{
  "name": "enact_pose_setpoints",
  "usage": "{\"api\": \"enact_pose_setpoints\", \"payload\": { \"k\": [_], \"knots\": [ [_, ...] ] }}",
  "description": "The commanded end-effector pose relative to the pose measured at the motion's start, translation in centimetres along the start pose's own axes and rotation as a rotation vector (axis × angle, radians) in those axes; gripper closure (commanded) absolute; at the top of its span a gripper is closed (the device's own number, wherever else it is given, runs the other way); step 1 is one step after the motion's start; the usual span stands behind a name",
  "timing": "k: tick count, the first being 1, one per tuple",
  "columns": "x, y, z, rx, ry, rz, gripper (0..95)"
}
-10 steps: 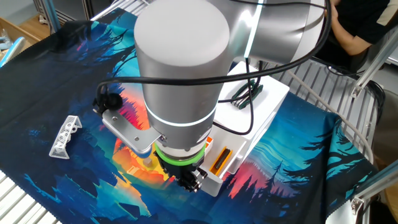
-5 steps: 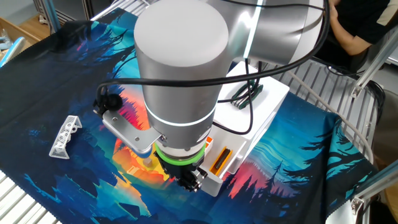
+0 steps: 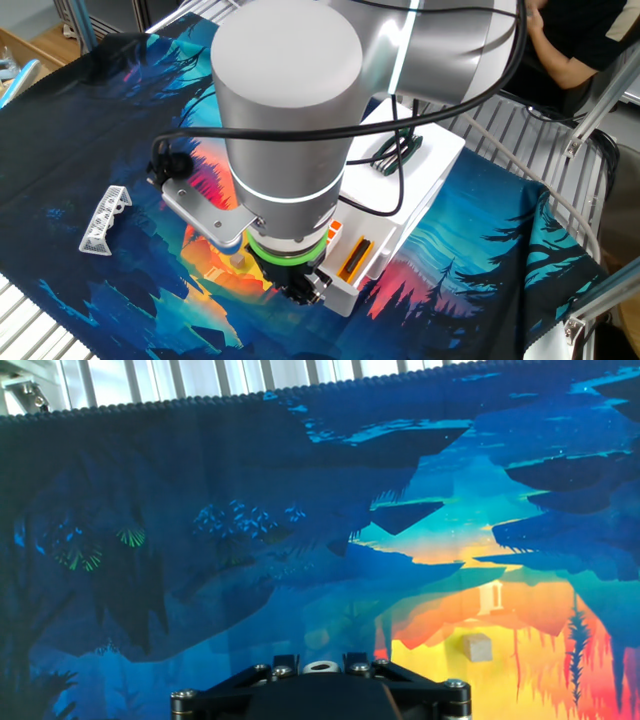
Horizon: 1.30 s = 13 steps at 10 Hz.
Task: Grasp the handle and close the drawer
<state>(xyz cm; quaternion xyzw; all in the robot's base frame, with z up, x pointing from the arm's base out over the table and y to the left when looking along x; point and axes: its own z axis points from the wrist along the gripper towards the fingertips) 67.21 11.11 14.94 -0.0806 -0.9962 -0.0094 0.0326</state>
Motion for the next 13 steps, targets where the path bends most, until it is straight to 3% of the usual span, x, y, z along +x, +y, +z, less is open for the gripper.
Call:
{"api": "enact_pose_setpoints", "payload": {
  "k": [1, 4, 5, 13],
  "knots": [
    [0.11, -0.06, -0.15, 0.001, 0.002, 0.003, 76.0],
    [0.21, -0.10, -0.52, -0.001, 0.006, 0.006, 76.0],
    [0.27, -0.11, -0.51, -0.001, 0.005, 0.006, 95.0],
    [1.10, -0.22, -0.84, -0.004, 0.008, 0.004, 95.0]
  ]
}}
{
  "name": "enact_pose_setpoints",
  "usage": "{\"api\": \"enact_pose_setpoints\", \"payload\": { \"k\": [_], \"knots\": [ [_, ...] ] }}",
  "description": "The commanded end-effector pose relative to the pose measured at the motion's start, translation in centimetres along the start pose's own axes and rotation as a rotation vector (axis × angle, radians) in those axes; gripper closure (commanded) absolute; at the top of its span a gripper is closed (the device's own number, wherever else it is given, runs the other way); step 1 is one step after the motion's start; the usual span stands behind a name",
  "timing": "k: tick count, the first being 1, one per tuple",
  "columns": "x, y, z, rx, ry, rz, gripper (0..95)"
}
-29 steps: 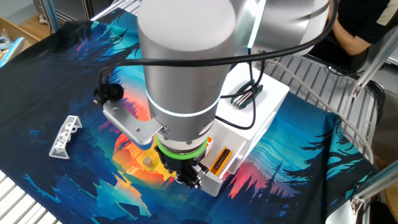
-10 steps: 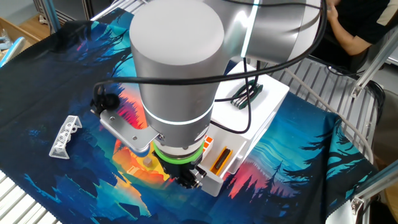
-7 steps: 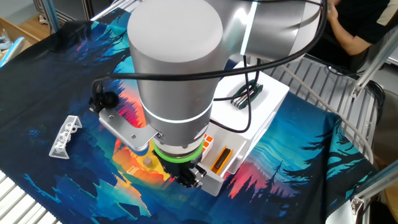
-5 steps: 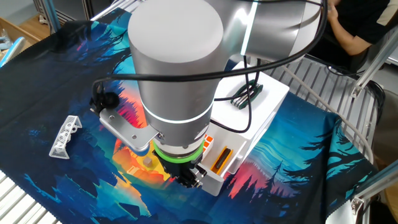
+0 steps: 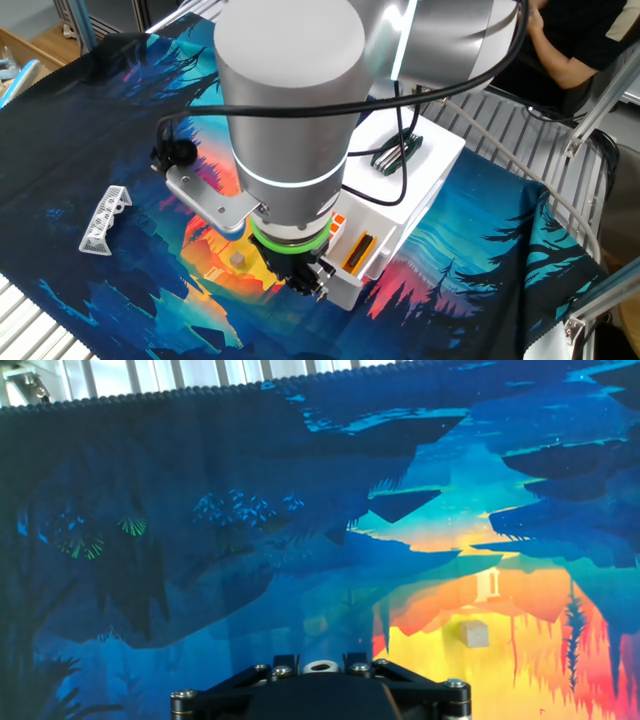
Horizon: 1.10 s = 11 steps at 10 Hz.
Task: Grasp the handle and close the drawer
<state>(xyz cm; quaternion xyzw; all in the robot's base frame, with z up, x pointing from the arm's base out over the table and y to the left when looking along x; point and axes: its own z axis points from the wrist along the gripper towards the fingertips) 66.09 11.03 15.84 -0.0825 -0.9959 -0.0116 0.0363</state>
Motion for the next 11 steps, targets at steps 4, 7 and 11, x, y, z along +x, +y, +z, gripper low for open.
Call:
{"api": "enact_pose_setpoints", "payload": {
  "k": [4, 7, 11],
  "knots": [
    [0.8, 0.0, 0.3, -0.002, -0.002, -0.001, 95.0],
    [1.4, -0.1, 0.4, -0.001, 0.000, -0.001, 95.0],
    [2.3, -0.2, 0.4, 0.003, 0.008, -0.003, 95.0]
  ]
}}
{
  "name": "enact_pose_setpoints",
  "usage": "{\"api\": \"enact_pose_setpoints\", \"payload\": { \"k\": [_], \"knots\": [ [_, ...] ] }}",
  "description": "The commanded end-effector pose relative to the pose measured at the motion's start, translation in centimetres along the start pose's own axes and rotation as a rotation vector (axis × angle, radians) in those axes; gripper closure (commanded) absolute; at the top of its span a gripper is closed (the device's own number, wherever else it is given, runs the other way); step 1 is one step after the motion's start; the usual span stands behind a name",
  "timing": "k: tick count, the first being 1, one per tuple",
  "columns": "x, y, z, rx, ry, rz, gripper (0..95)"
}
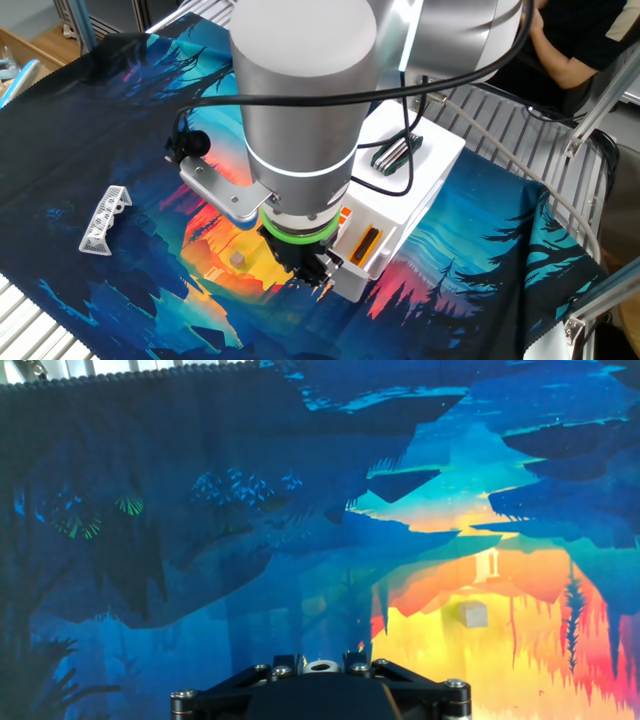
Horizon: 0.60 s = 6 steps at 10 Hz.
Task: Grasp the handle and close the drawer
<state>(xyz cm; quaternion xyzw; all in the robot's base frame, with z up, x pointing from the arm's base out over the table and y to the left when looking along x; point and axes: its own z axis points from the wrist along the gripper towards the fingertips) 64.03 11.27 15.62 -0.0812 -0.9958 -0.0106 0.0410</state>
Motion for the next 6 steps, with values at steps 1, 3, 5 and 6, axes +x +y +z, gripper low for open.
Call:
{"api": "enact_pose_setpoints", "payload": {
  "k": [1, 3, 5, 6],
  "knots": [
    [0.5, -0.1, 0.0, 0.000, 0.003, -0.002, 95.0],
    [0.9, -0.2, 0.0, -0.001, 0.005, -0.004, 95.0],
    [1.3, -0.3, -0.1, -0.001, 0.002, -0.008, 95.0],
    [1.5, -0.4, -0.2, -0.002, 0.002, -0.009, 95.0]
  ]
}}
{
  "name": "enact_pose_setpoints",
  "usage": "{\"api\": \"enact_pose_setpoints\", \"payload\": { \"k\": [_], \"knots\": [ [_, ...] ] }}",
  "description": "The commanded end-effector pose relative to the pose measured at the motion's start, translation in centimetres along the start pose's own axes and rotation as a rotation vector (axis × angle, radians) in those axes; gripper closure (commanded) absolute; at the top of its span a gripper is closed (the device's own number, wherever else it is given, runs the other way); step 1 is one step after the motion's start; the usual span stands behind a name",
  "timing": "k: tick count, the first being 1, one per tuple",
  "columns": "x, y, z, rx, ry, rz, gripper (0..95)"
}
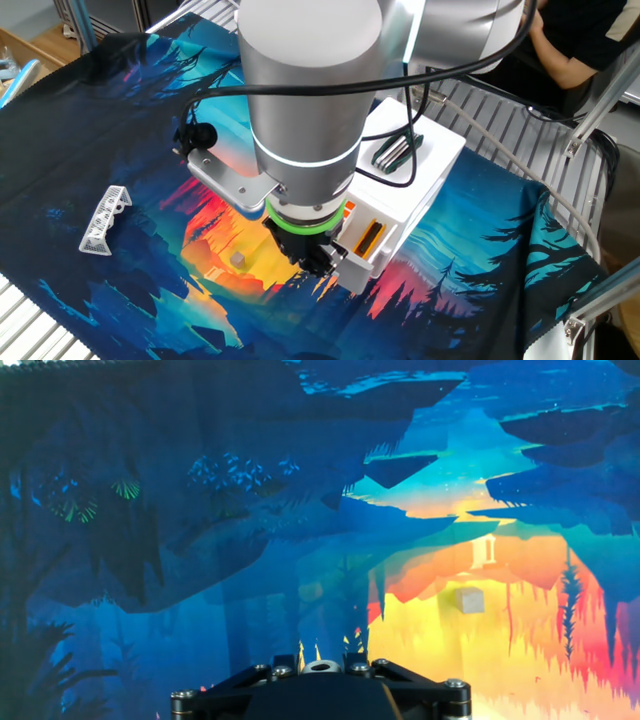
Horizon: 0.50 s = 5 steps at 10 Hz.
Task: Grasp the handle and close the drawer
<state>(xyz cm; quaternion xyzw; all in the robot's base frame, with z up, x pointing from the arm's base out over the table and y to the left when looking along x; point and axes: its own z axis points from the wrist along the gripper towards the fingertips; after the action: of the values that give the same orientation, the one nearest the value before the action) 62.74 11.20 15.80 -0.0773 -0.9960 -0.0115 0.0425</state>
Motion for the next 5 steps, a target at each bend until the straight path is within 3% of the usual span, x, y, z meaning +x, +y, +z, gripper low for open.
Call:
{"api": "enact_pose_setpoints", "payload": {
  "k": [1, 5],
  "knots": [
    [0.39, -0.13, -0.11, 0.000, -0.002, -0.001, 95.0],
    [0.66, -0.20, -0.19, 0.002, -0.001, 0.000, 95.0]
  ]
}}
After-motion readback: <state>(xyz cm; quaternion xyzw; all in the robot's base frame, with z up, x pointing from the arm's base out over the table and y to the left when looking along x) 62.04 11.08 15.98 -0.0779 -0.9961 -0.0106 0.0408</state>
